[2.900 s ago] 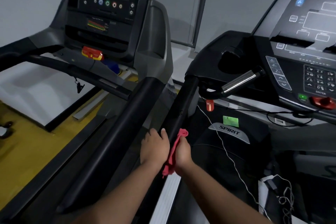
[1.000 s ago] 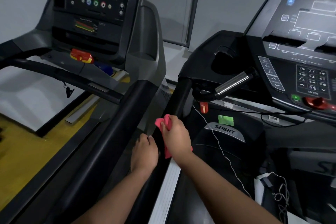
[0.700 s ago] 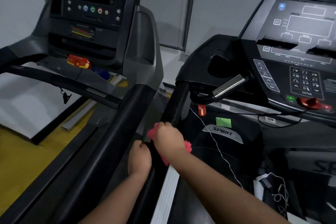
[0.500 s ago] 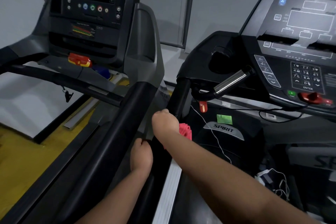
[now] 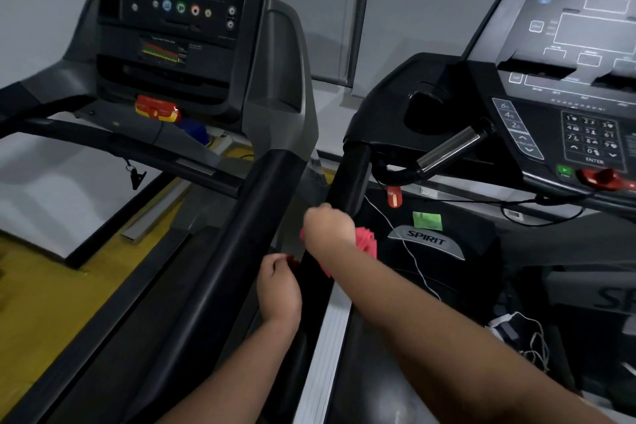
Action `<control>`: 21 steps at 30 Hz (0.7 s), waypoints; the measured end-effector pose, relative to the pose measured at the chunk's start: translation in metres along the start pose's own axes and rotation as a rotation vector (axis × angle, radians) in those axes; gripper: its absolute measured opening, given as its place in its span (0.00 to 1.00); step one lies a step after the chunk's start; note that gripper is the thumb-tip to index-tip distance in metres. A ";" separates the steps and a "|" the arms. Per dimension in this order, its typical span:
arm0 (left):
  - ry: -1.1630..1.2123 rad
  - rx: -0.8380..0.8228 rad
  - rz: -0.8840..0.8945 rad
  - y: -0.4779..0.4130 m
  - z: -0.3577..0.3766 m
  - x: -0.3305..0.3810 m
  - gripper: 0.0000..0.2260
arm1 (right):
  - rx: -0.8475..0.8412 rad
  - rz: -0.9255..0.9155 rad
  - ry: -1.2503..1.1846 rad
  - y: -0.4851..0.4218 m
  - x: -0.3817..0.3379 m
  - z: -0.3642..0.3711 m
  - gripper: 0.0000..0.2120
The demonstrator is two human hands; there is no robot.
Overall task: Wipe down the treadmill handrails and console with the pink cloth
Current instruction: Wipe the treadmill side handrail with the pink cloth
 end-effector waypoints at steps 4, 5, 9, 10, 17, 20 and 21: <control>-0.024 -0.016 -0.010 -0.002 0.002 0.000 0.08 | 0.081 0.041 -0.046 0.002 0.005 0.003 0.12; -0.034 -0.018 -0.009 -0.003 0.002 0.000 0.08 | 0.141 0.042 -0.086 0.012 0.006 0.004 0.12; -0.111 -0.030 0.014 -0.005 0.006 0.000 0.07 | 0.421 0.134 -0.594 0.063 0.026 0.035 0.16; -0.148 -0.026 0.023 -0.004 0.008 0.001 0.07 | 0.505 0.153 -0.791 0.073 0.030 0.045 0.15; -0.494 -0.049 0.069 -0.003 0.027 0.004 0.10 | 0.577 0.440 -1.583 0.058 0.052 0.094 0.12; -0.648 -0.084 0.057 -0.003 0.036 0.001 0.21 | 0.470 0.497 -1.784 0.060 0.042 0.114 0.13; -0.696 -0.091 0.059 -0.002 0.039 0.000 0.24 | 0.403 0.516 -1.816 0.063 0.035 0.127 0.16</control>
Point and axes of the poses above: each hand's wrist, its own y-axis away from the middle knuckle, its own z-axis out of the palm, x = y × z, the point moved 9 cm from there along -y, towards the middle knuckle, and after that the axes turned 15 degrees about -z, right-handed, at the moved point
